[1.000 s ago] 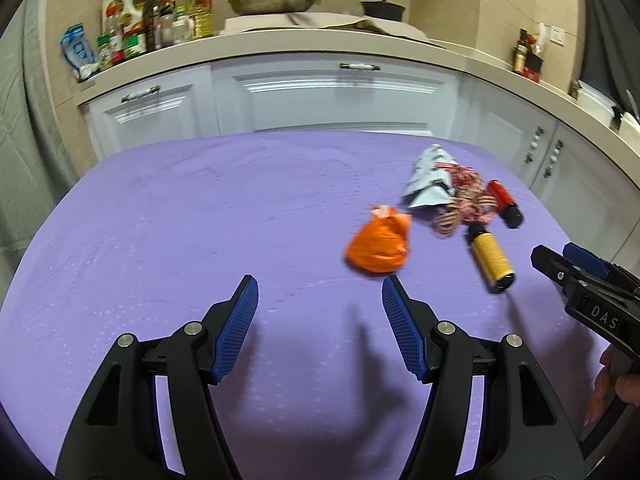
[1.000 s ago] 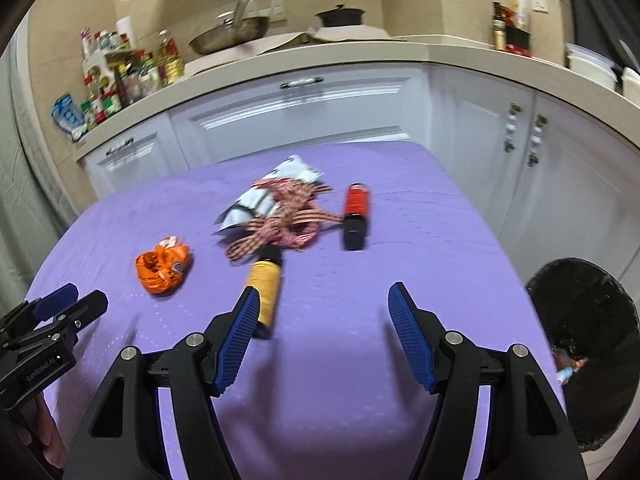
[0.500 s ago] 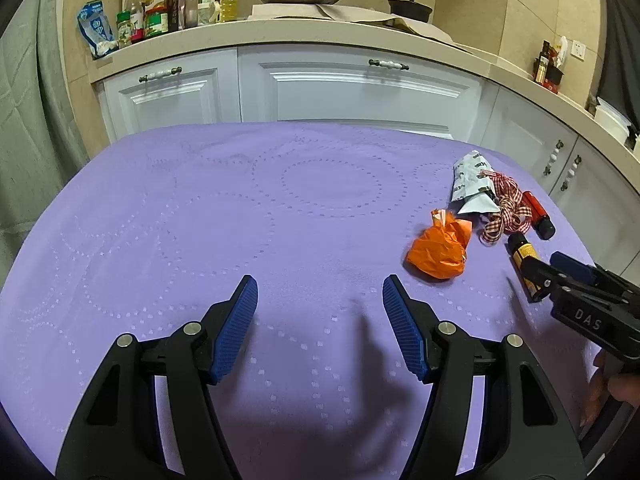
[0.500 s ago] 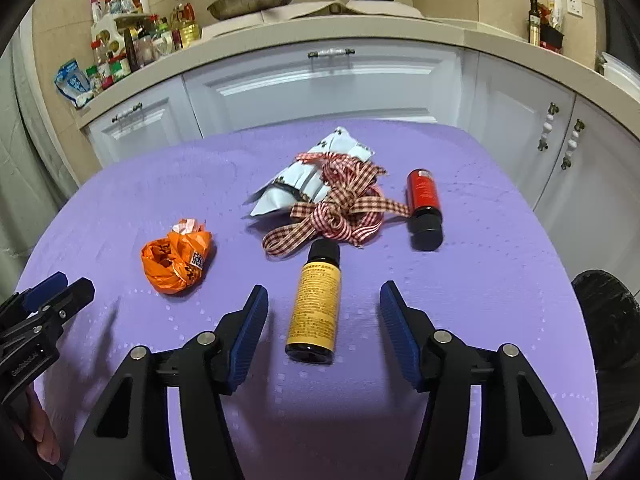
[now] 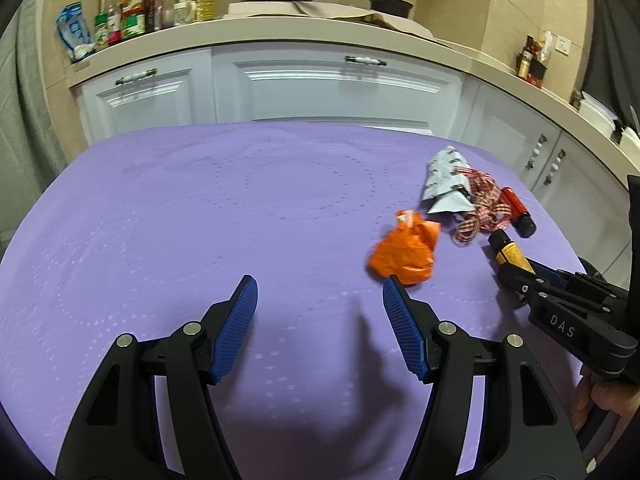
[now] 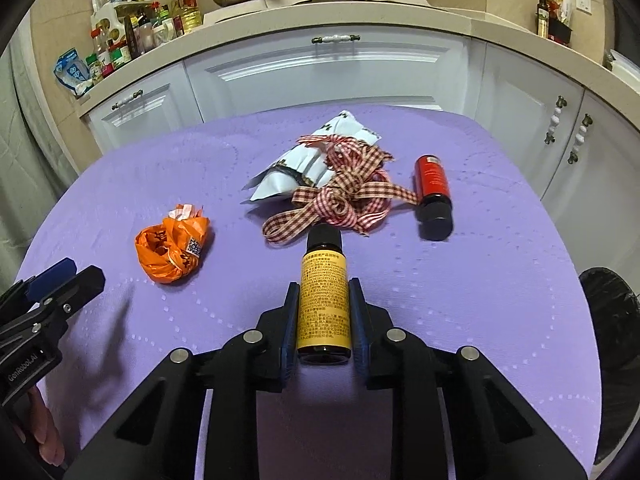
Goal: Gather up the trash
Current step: 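Grasp the orange bag with left tool while right tool holds the bottle, then carry the orange bag and yellow-black bottle over the black bin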
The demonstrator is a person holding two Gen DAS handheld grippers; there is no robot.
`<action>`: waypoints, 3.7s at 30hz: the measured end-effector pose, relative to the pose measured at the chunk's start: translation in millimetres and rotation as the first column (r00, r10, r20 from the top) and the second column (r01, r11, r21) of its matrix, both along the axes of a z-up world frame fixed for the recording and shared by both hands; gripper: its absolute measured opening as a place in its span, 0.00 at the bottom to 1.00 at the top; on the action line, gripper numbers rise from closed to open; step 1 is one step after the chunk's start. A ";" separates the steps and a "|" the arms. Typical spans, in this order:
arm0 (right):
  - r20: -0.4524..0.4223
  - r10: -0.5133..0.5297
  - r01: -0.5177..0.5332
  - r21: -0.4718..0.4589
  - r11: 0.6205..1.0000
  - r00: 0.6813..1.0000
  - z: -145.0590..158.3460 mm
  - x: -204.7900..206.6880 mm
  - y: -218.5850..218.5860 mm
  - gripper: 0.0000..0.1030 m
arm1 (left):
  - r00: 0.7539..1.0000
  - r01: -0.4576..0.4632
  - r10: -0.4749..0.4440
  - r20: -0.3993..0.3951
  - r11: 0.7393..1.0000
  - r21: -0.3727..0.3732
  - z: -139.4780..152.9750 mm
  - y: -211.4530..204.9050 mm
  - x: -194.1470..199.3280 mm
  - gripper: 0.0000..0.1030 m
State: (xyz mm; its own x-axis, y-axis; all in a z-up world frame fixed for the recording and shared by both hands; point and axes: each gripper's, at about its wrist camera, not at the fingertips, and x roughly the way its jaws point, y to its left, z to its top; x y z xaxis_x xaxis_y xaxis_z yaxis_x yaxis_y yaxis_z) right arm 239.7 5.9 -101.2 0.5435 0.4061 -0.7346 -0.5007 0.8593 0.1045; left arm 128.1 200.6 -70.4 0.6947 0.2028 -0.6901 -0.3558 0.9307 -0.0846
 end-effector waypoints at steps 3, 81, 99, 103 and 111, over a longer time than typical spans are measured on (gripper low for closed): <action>0.004 -0.014 0.014 0.005 1.000 1.000 1.4 0.4 -8.4 0.24 | 1.000 0.020 -0.020 -0.003 1.000 0.002 0.0 -8.8 7.8 0.62; 0.096 -0.218 0.207 0.111 0.972 0.971 31.4 -47.4 -141.8 0.24 | 0.978 0.201 -0.205 0.044 0.977 0.071 31.6 -125.3 -5.8 0.45; 0.084 -0.419 0.406 0.140 0.903 0.904 26.0 -57.1 -243.2 0.24 | 0.905 0.415 -0.422 0.053 0.904 0.101 31.9 -238.2 20.2 0.45; 0.078 -0.456 0.442 0.145 0.885 0.887 23.3 -55.6 -264.5 0.24 | 0.891 0.445 -0.452 0.050 0.889 0.112 30.8 -259.1 26.9 0.45; 0.078 -0.506 0.491 0.155 0.857 0.859 20.3 -48.2 -298.7 0.24 | 0.863 0.495 -0.504 0.047 0.860 0.126 29.8 -298.3 44.3 0.45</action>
